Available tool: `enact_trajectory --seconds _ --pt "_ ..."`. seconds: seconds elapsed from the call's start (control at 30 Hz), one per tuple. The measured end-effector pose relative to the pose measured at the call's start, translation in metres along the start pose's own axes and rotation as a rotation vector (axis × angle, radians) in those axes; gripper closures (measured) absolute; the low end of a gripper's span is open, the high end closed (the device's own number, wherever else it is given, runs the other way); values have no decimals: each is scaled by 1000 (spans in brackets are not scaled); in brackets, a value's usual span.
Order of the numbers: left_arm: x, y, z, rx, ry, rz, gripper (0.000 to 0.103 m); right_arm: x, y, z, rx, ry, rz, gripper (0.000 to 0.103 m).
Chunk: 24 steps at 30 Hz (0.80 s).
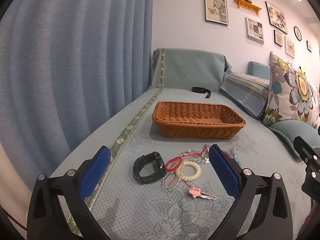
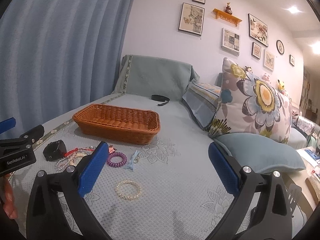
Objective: Organize jewelry
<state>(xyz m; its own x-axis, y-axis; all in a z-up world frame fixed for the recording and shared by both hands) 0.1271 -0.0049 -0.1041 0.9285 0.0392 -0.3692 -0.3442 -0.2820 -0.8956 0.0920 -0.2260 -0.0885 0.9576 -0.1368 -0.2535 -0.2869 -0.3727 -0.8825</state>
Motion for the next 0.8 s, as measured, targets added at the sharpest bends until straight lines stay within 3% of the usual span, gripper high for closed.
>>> enact_trajectory --seconds 0.8 --pt "1 3 -4 8 11 10 8 2 4 1 0 -13 22 8"
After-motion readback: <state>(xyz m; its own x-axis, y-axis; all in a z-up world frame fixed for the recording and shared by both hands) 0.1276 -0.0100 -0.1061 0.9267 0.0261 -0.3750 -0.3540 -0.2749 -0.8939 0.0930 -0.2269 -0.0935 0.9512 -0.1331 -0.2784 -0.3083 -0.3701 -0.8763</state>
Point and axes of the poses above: each gripper's, at about its wrist camera, not at the fingertips, and x roughly the way its jaws point, z to its left, y to its underside, the point moved 10 cm from there along x, roughly the way its jaws point, and after that the axes turned 15 degrees about -x, right-handed, at the moved point
